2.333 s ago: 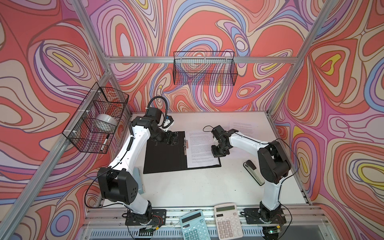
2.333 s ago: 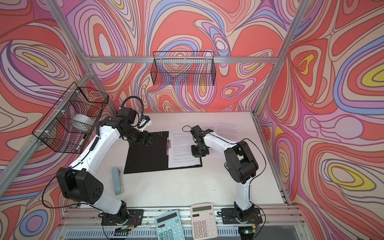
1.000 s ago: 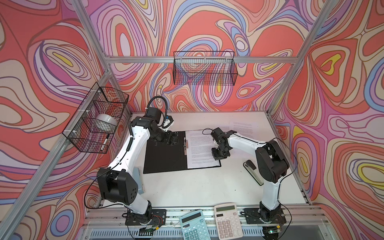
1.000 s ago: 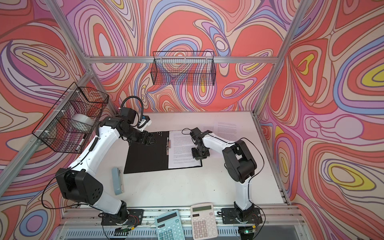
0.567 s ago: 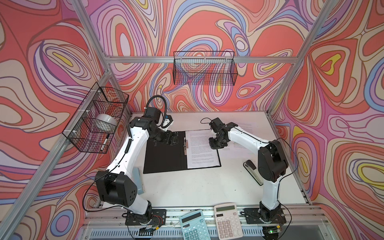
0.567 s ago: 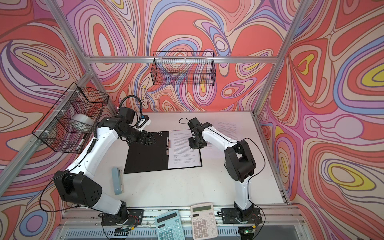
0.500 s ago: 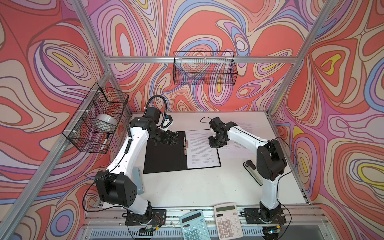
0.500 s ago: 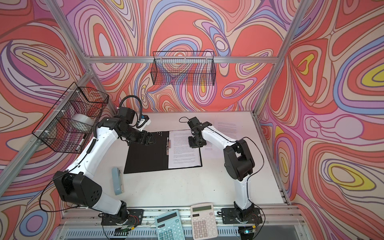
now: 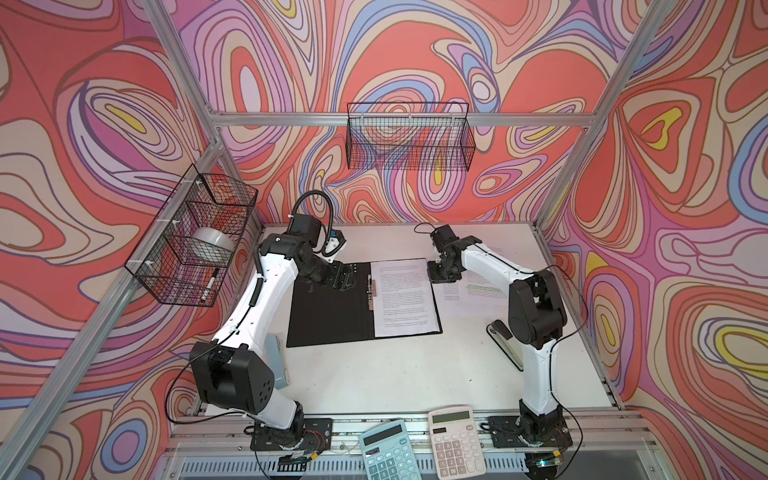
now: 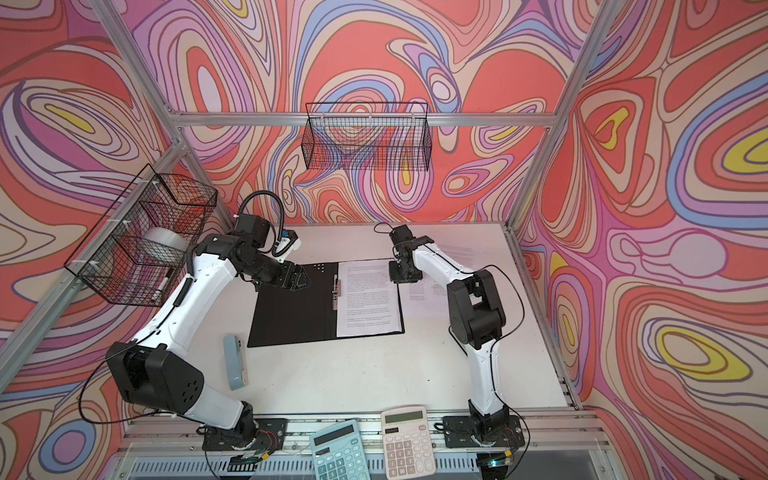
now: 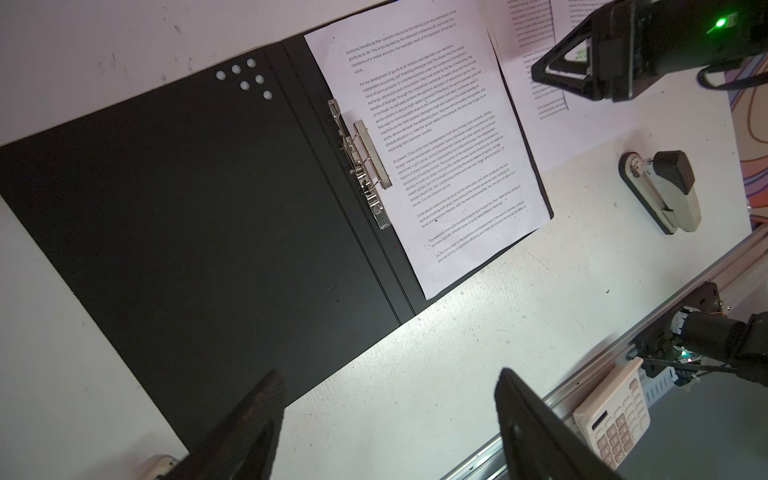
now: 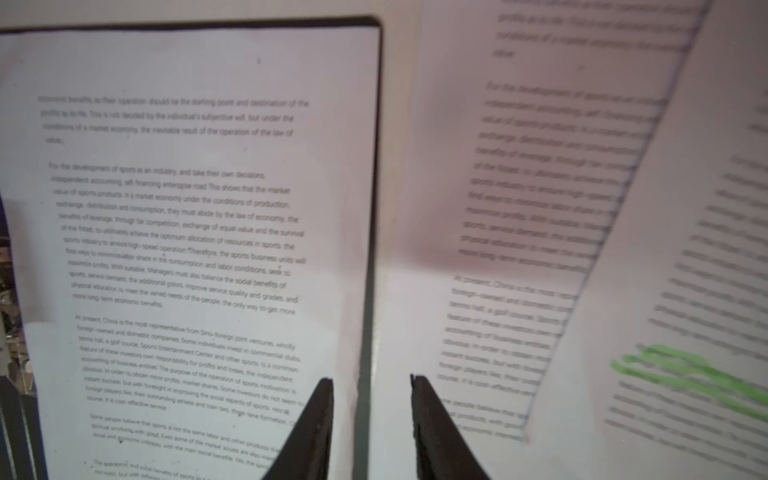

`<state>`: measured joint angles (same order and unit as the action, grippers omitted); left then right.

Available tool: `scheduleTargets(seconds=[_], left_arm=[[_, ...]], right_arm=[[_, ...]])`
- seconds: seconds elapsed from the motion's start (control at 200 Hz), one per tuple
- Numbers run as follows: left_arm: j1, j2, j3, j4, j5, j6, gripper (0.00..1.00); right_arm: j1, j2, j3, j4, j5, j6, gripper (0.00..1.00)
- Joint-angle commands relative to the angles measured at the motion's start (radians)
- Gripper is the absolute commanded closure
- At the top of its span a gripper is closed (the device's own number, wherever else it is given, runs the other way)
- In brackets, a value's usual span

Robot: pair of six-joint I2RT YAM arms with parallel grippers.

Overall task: Put the files into the folder
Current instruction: 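Move the right gripper to the loose paper stack beyond the folder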

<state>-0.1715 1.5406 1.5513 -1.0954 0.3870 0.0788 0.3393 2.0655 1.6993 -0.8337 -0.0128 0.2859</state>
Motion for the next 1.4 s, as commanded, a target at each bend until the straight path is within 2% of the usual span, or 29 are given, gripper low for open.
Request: scheduleTargets(seconds=[0.0, 0.235, 0.356, 0.496, 0.701, 0.891, 1.187, 1.392], left_arm=[[-0.006, 0.004, 0.016, -0.014, -0.005, 0.021, 0.2], [-0.006, 0.028, 0.027, -0.028, 0.038, 0.039, 0.2], [-0.006, 0.029, 0.03, -0.034, 0.058, 0.045, 0.21], [-0.006, 0.023, 0.02, -0.027, 0.074, 0.047, 0.21], [-0.006, 0.029, 0.026, -0.029, 0.077, 0.041, 0.21], [-0.006, 0.016, 0.007, -0.018, 0.069, 0.039, 0.21], [-0.006, 0.0, -0.012, -0.011, 0.062, 0.035, 0.21], [-0.006, -0.003, -0.01, -0.012, 0.061, 0.033, 0.21]], right_arm=[[-0.102, -0.134, -0.054, 0.009, 0.045, 0.014, 0.63], [-0.32, -0.269, -0.235, 0.028, 0.019, 0.048, 0.59], [-0.415, -0.324, -0.309, 0.039, 0.049, 0.056, 0.57], [-0.509, -0.301, -0.357, 0.053, 0.006, 0.056, 0.56], [-0.544, -0.231, -0.386, 0.124, -0.024, 0.065, 0.56], [-0.545, -0.14, -0.337, 0.102, -0.059, 0.052, 0.55], [-0.545, -0.086, -0.324, 0.078, -0.02, 0.026, 0.55], [-0.545, -0.078, -0.349, 0.09, 0.017, 0.011, 0.6]])
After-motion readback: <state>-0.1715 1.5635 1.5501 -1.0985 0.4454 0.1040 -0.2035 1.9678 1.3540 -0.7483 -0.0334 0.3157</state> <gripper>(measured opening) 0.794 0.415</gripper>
